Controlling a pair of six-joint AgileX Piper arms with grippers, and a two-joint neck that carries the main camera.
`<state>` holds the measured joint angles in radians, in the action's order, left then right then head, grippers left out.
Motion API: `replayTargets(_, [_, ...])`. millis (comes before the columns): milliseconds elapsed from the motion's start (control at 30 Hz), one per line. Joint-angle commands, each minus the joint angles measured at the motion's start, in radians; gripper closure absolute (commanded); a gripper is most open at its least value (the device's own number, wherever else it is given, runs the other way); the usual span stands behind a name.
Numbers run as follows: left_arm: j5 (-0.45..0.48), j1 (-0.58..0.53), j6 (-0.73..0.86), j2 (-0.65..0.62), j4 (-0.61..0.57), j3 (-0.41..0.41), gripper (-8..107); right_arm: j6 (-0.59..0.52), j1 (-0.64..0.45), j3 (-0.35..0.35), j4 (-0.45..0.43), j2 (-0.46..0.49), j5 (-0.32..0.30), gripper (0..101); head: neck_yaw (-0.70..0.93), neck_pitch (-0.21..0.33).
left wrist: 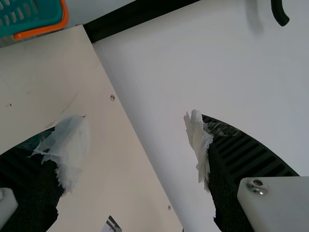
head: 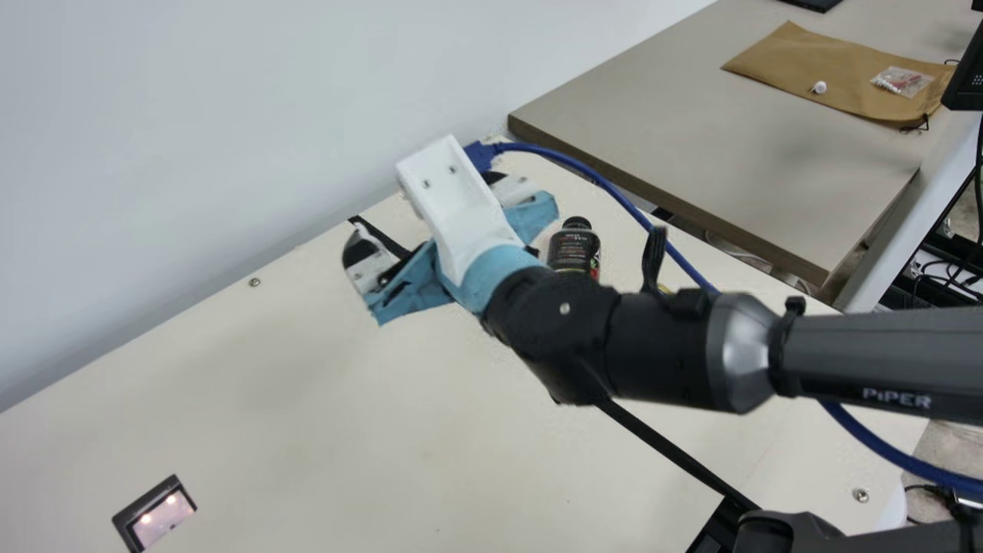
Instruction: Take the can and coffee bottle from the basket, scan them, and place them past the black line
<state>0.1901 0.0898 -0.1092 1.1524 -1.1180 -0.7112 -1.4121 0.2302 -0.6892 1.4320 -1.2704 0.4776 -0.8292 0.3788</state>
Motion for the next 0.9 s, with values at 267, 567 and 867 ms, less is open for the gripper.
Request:
replayTargets(267, [0.000,0.000,0.000,0.000,0.000,0.000,9,-0.239,-0.028,-0.054,0.241,-0.004,-0.177,0,-0.023,0.007])
replayTargets(567, [0.000,0.000,0.000,0.000,0.000,0.000,9,0.141,-0.070,-0.073,0.313,-0.034,-0.383,0,-0.023,0.007])
replayTargets(867, [0.000,0.000,0.000,0.000,0.000,0.000,9,0.454,-0.063,-0.085,0.313,-0.038,-0.539,0,-0.023,0.007])
